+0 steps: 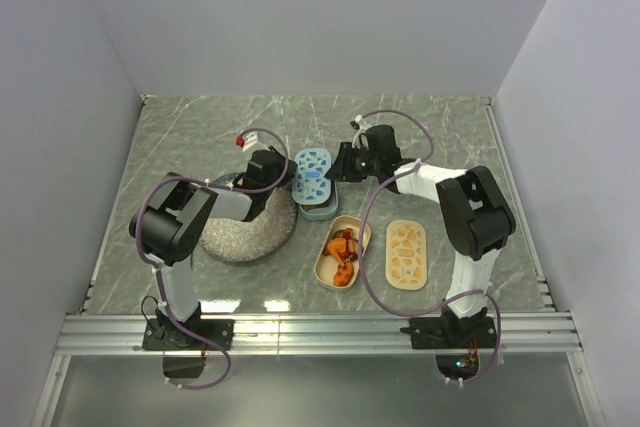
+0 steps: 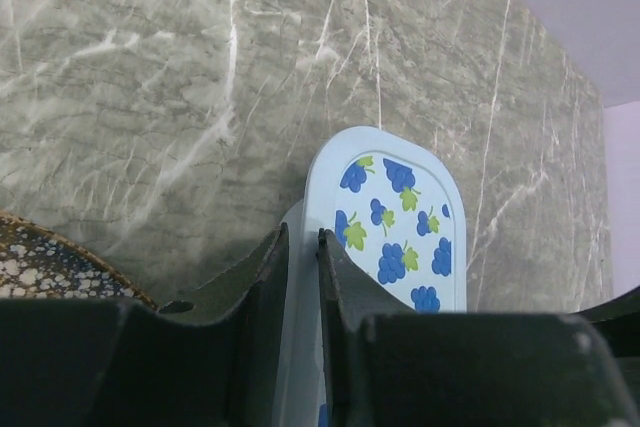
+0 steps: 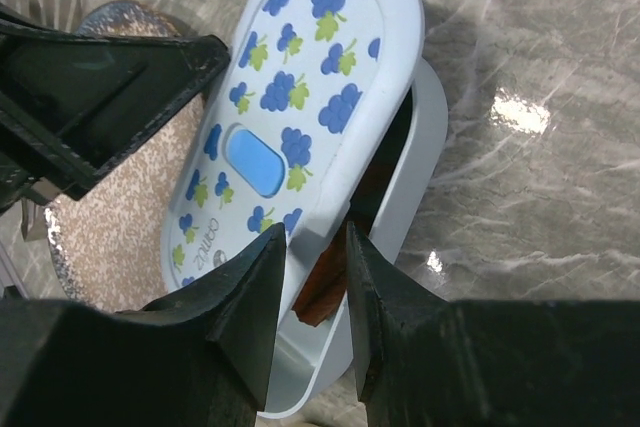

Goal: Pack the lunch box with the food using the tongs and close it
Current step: Put the lid back on the lunch box

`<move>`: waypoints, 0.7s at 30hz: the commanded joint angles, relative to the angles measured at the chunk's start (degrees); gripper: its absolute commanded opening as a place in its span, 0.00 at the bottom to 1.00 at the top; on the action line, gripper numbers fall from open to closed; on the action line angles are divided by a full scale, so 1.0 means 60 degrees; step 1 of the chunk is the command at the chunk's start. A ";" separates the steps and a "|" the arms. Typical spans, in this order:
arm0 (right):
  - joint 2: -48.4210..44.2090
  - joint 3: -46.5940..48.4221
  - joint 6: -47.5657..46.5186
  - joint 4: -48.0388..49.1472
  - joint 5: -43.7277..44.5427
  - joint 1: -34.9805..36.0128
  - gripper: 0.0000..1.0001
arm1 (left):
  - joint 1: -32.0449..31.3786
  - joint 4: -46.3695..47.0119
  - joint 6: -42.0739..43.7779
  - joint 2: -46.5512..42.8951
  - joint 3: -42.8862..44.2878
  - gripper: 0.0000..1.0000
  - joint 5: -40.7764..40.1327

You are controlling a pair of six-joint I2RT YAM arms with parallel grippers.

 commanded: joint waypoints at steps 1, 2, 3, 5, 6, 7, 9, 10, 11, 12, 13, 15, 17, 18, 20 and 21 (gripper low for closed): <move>0.0174 0.0387 -0.0091 0.0074 -0.0117 0.0067 0.39 | 0.0003 0.0404 -0.0110 -0.0058 -0.0047 0.24 0.0273; 0.0188 0.0372 -0.0076 0.0074 -0.0117 0.0067 0.39 | 0.0003 0.0462 -0.0110 -0.0028 -0.0076 0.24 0.0317; 0.0218 0.0401 -0.0076 0.0074 -0.0132 0.0067 0.39 | 0.0003 0.0506 -0.0139 0.0001 -0.0091 0.24 0.0361; 0.0232 0.0416 -0.0091 0.0045 -0.0132 0.0052 0.39 | -0.0012 0.0652 -0.0169 0.0045 -0.0149 0.24 0.0493; 0.0247 0.0402 -0.0062 0.0059 -0.0146 0.0067 0.39 | -0.0012 0.0697 -0.0183 0.0060 -0.0135 0.23 0.0551; 0.0262 0.0416 -0.0076 0.0074 -0.0147 0.0067 0.39 | -0.0012 0.0726 -0.0183 0.0103 -0.0164 0.22 0.0624; 0.0291 0.0431 -0.0091 0.0045 -0.0161 0.0096 0.39 | -0.0012 0.0814 -0.0198 0.0133 -0.0164 0.18 0.0741; 0.0277 0.0445 -0.0091 0.0045 -0.0161 0.0111 0.39 | -0.0026 0.0843 -0.0213 0.0162 -0.0193 0.17 0.0786; 0.0276 0.0446 -0.0091 0.0045 -0.0161 0.0111 0.39 | -0.0041 0.0902 -0.0242 0.0162 -0.0223 0.16 0.0873; 0.0291 0.0460 -0.0091 0.0045 -0.0176 0.0125 0.39 | -0.0056 0.0975 -0.0257 0.0148 -0.0252 0.14 0.0903; 0.0291 0.0446 -0.0076 0.0059 -0.0176 0.0111 0.39 | -0.0070 0.1004 -0.0257 0.0119 -0.0310 0.13 0.0889; 0.0291 0.0431 -0.0062 0.0088 -0.0191 0.0140 0.39 | -0.0129 0.1019 -0.0271 0.0046 -0.0398 0.11 0.0845; 0.0291 0.0416 -0.0062 0.0103 -0.0176 0.0140 0.38 | -0.0158 0.1092 -0.0286 -0.0101 -0.0530 0.09 0.0859; 0.0262 0.0387 -0.0062 0.0118 -0.0161 0.0140 0.38 | -0.0173 0.1136 -0.0329 -0.0159 -0.0603 0.06 0.0917; 0.0218 0.0358 -0.0033 0.0147 -0.0161 0.0140 0.37 | -0.0231 0.1326 -0.0374 -0.0393 -0.0852 0.04 0.0889; 0.0189 0.0343 -0.0032 0.0162 -0.0147 0.0140 0.37 | -0.0261 0.1371 -0.0359 -0.0467 -0.0925 0.04 0.0845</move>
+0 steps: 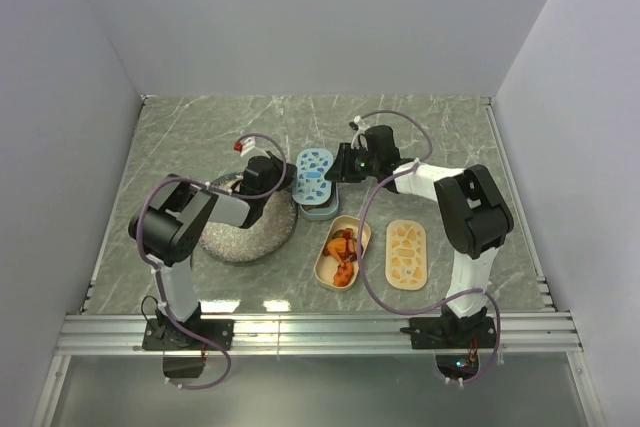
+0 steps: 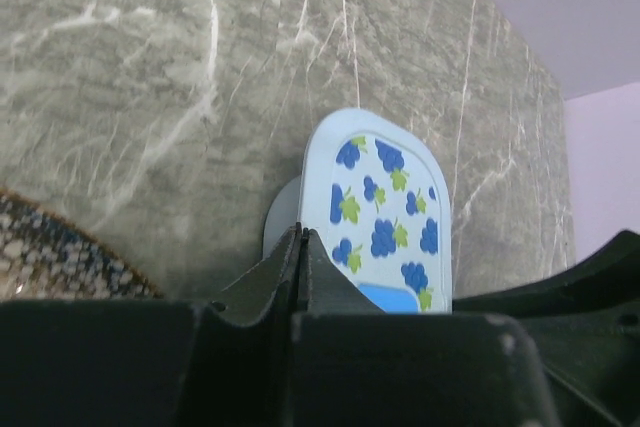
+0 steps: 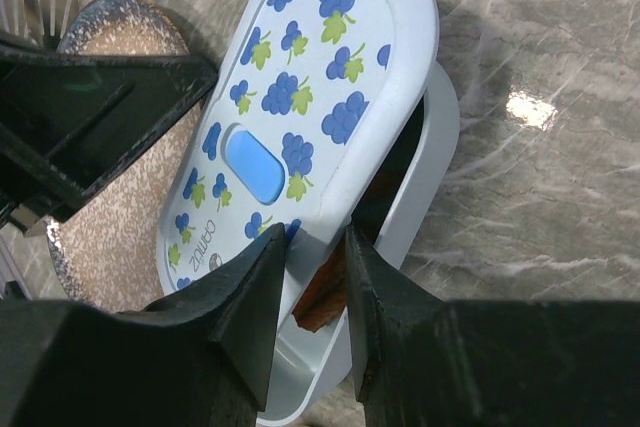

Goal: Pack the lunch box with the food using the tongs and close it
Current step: Put the lid back on the lunch box

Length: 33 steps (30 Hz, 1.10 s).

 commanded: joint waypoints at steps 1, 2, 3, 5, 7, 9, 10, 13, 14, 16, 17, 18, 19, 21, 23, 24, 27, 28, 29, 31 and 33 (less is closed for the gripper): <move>-0.0041 0.0263 -0.0022 0.0184 -0.0008 0.0125 0.37 | -0.0301 0.0242 -0.0082 -0.0638 -0.0408 0.04 0.0408; -0.0041 0.0234 -0.0021 0.0184 -0.0023 0.0111 0.36 | -0.0388 0.0198 -0.0082 -0.0698 -0.0438 0.04 0.0349; -0.0056 0.0234 -0.0021 0.0184 -0.0023 0.0125 0.36 | -0.0418 0.0154 -0.0053 -0.0742 -0.0438 0.03 0.0291; -0.0056 0.0234 -0.0021 0.0213 0.0006 0.0125 0.35 | -0.0506 0.0211 -0.0082 -0.0830 -0.0540 0.03 0.0348; -0.0056 0.0219 0.0008 0.0213 -0.0023 0.0125 0.34 | -0.0564 0.0373 -0.0155 -0.0932 -0.0672 0.02 0.0436; -0.0070 0.0161 -0.0007 0.0228 -0.0023 0.0111 0.33 | -0.0696 0.0432 -0.0156 -0.1005 -0.0702 0.01 0.0437; -0.0070 0.0175 -0.0007 0.0228 -0.0023 0.0125 0.33 | -0.0755 0.0403 -0.0141 -0.1064 -0.0688 0.01 0.0379; -0.0114 0.0116 0.0008 0.0257 -0.0037 0.0111 0.32 | -0.0960 0.0315 -0.0112 -0.1137 -0.0673 0.01 0.0290; -0.0114 0.0058 0.0008 0.0257 -0.0037 0.0111 0.32 | -0.1033 0.0358 -0.0126 -0.1152 -0.0687 0.01 0.0290; -0.0202 0.0000 -0.0006 0.0301 -0.0037 0.0111 0.32 | -0.1107 0.0388 -0.0141 -0.1240 -0.0746 0.01 0.0276; -0.0217 -0.0073 -0.0007 0.0301 -0.0023 0.0111 0.31 | -0.1179 0.0388 -0.0126 -0.1284 -0.0760 0.01 0.0246; -0.0289 -0.0118 -0.0007 0.0301 -0.0023 0.0111 0.31 | -0.1209 0.0388 -0.0112 -0.1328 -0.0790 0.01 0.0188; -0.0319 -0.0147 -0.0021 0.0315 -0.0023 0.0125 0.31 | -0.1282 0.0330 -0.0083 -0.1430 -0.0804 0.01 0.0144; -0.0407 -0.0235 -0.0007 0.0345 0.0006 0.0125 0.31 | -0.1327 0.0213 -0.0039 -0.1503 -0.0790 0.00 0.0041; -0.0451 -0.0337 -0.0007 0.0345 -0.0008 0.0111 0.31 | -0.1385 0.0227 -0.0024 -0.1592 -0.0834 0.00 0.0012; -0.0524 -0.0381 -0.0007 0.0359 0.0006 0.0125 0.31 | -0.1400 0.0227 -0.0038 -0.1621 -0.0848 0.00 -0.0003; -0.0670 -0.0586 -0.0021 0.0389 0.0050 0.0111 0.30 | -0.1429 0.0139 -0.0009 -0.1636 -0.0849 0.00 -0.0061; -0.0700 -0.0616 -0.0021 0.0389 0.0079 0.0125 0.31 | -0.1444 0.0124 0.0005 -0.1607 -0.0834 0.00 -0.0047; -0.0715 -0.0674 -0.0036 0.0360 0.0080 0.0111 0.30 | -0.1444 0.0139 -0.0009 -0.1606 -0.0819 0.00 -0.0032; -0.0744 -0.0718 -0.0036 0.0345 0.0109 0.0125 0.30 | -0.1458 0.0168 -0.0024 -0.1563 -0.0819 0.00 0.0026; -0.0744 -0.0748 -0.0051 0.0316 0.0109 0.0125 0.30 | -0.1488 0.0095 -0.0024 -0.1533 -0.0790 0.00 -0.0017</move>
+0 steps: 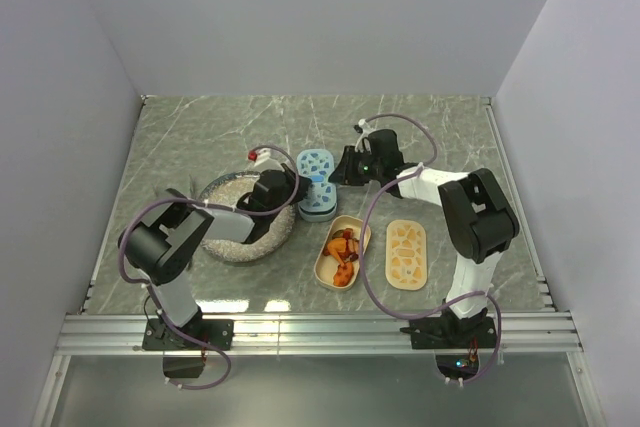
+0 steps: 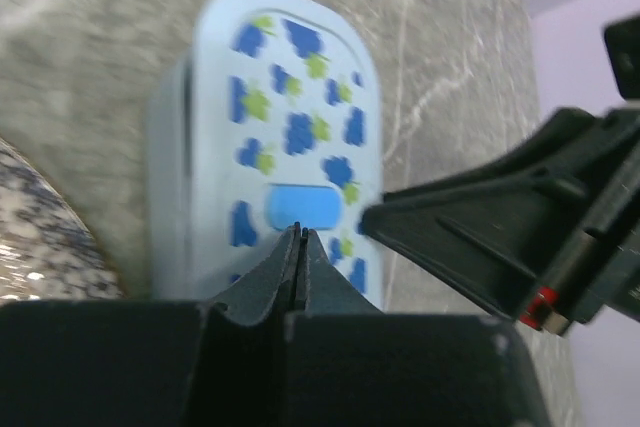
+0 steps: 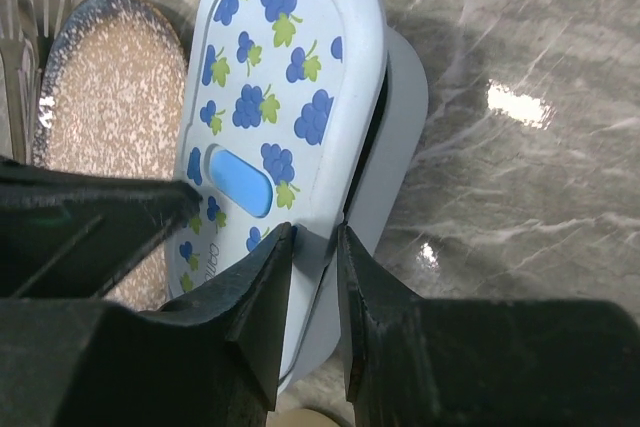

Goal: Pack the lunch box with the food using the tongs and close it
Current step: Put the lid back on the lunch box

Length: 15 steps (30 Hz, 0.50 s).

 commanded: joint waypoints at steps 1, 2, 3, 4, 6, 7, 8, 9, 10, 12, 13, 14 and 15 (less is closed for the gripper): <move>-0.0325 -0.0147 -0.0204 0.0057 -0.0161 0.0162 0.30 | -0.0173 0.0339 -0.0057 -0.0262 0.0110 0.00 0.0442; -0.0296 -0.0103 -0.0233 -0.0001 -0.0161 0.0176 0.30 | -0.0173 0.0324 -0.0042 -0.0262 0.0124 0.00 0.0441; -0.0296 -0.0103 -0.0233 -0.0002 -0.0161 0.0176 0.30 | -0.0173 0.0324 -0.0042 -0.0262 0.0125 0.00 0.0441; -0.0281 -0.0088 -0.0218 -0.0016 -0.0161 0.0191 0.30 | -0.0173 0.0295 -0.0027 -0.0276 0.0125 0.00 0.0427; -0.0267 -0.0103 -0.0248 -0.0046 -0.0161 0.0206 0.30 | -0.0187 0.0251 0.0002 -0.0277 0.0139 0.00 0.0383; -0.0267 -0.0103 -0.0248 -0.0075 -0.0146 0.0191 0.30 | -0.0187 0.0222 0.0002 -0.0291 0.0154 0.00 0.0354; -0.0281 -0.0103 -0.0277 -0.0133 -0.0102 0.0206 0.30 | -0.0187 0.0178 0.0031 -0.0291 0.0168 0.00 0.0339; -0.0296 -0.0103 -0.0291 -0.0163 -0.0087 0.0206 0.30 | -0.0187 0.0149 0.0031 -0.0306 0.0183 0.00 0.0339; -0.0310 -0.0117 -0.0306 -0.0207 -0.0087 0.0220 0.30 | -0.0187 0.0149 0.0046 -0.0306 0.0183 0.00 0.0339; -0.0369 -0.0132 -0.0335 -0.0280 -0.0058 0.0220 0.30 | -0.0187 0.0149 0.0031 -0.0335 0.0169 0.00 0.0339; -0.0398 -0.0147 -0.0336 -0.0324 -0.0043 0.0220 0.29 | -0.0202 0.0120 0.0031 -0.0379 0.0154 0.00 0.0310; -0.0427 -0.0147 -0.0350 -0.0397 -0.0043 0.0235 0.29 | -0.0202 0.0090 0.0075 -0.0394 0.0183 0.00 0.0295; -0.0457 -0.0147 -0.0365 -0.0426 -0.0014 0.0221 0.29 | -0.0217 0.0061 0.0090 -0.0423 0.0183 0.00 0.0251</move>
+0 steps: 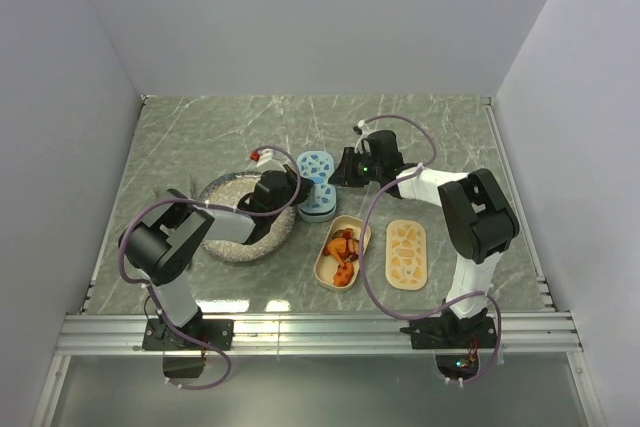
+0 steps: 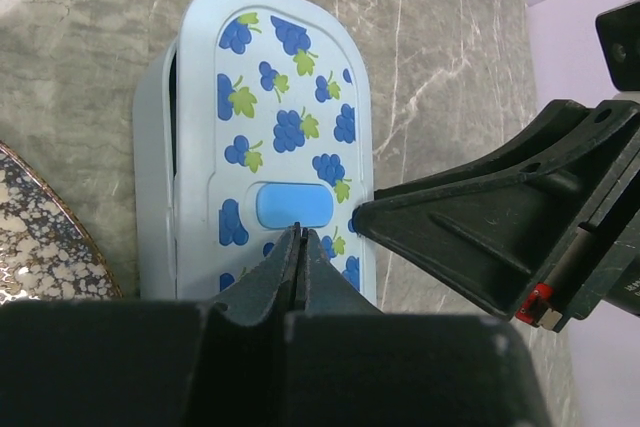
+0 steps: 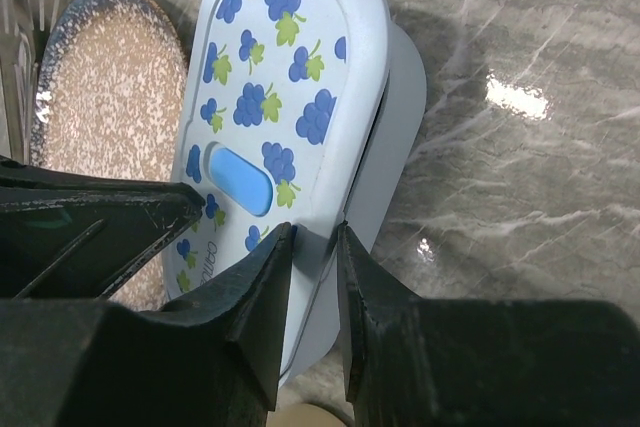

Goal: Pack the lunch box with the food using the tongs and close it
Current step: Put the lid back on the lunch box

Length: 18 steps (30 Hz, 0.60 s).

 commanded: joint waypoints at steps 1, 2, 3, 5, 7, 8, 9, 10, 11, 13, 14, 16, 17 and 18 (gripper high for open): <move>-0.0461 -0.0139 -0.0368 -0.0343 0.0019 0.0198 0.29 | -0.0020 0.0046 0.0101 -0.0452 0.0198 0.00 -0.0051; -0.0533 -0.0169 -0.0369 -0.0387 0.0048 0.0199 0.29 | -0.0020 -0.0085 0.0144 -0.0481 0.0227 0.00 -0.0066; -0.0578 -0.0198 -0.0369 -0.0401 0.0063 0.0199 0.29 | -0.0020 -0.0129 0.0174 -0.0511 0.0300 0.00 -0.0095; -0.0694 -0.0286 -0.0383 -0.0474 0.0077 0.0213 0.29 | -0.0020 -0.0304 0.0262 -0.0540 0.0373 0.00 -0.0139; -0.0783 -0.0344 -0.0398 -0.0533 0.0107 0.0243 0.29 | -0.0020 -0.0437 0.0306 -0.0569 0.0476 0.00 -0.0212; -0.0827 -0.0359 -0.0412 -0.0577 0.0121 0.0257 0.29 | -0.0020 -0.0481 0.0335 -0.0569 0.0505 0.00 -0.0242; -0.0841 -0.0359 -0.0412 -0.0635 0.0136 0.0257 0.29 | -0.0020 -0.0539 0.0350 -0.0569 0.0534 0.00 -0.0257; -0.0842 -0.0345 -0.0427 -0.0665 0.0136 0.0257 0.29 | -0.0020 -0.0584 0.0350 -0.0584 0.0564 0.00 -0.0286; -0.0813 -0.0330 -0.0456 -0.0738 0.0136 0.0272 0.29 | -0.0020 -0.0627 0.0379 -0.0570 0.0593 0.00 -0.0286; -0.0783 -0.0301 -0.0471 -0.0782 0.0136 0.0286 0.29 | -0.0020 -0.0759 0.0423 -0.0540 0.0710 0.00 -0.0344; -0.0725 -0.0301 -0.0471 -0.0797 0.0107 0.0272 0.29 | -0.0020 -0.0847 0.0496 -0.0540 0.0841 0.01 -0.0359; -0.0695 -0.0286 -0.0457 -0.0826 0.0092 0.0287 0.29 | -0.0020 -0.1125 0.0569 -0.0467 0.1032 0.01 -0.0359; -0.0666 -0.0301 -0.0485 -0.0841 0.0107 0.0287 0.29 | -0.0020 -0.1184 0.0642 -0.0409 0.1192 0.01 -0.0359; -0.0680 -0.0315 -0.0471 -0.0827 0.0107 0.0287 0.29 | -0.0020 -0.1214 0.0672 -0.0394 0.1252 0.01 -0.0374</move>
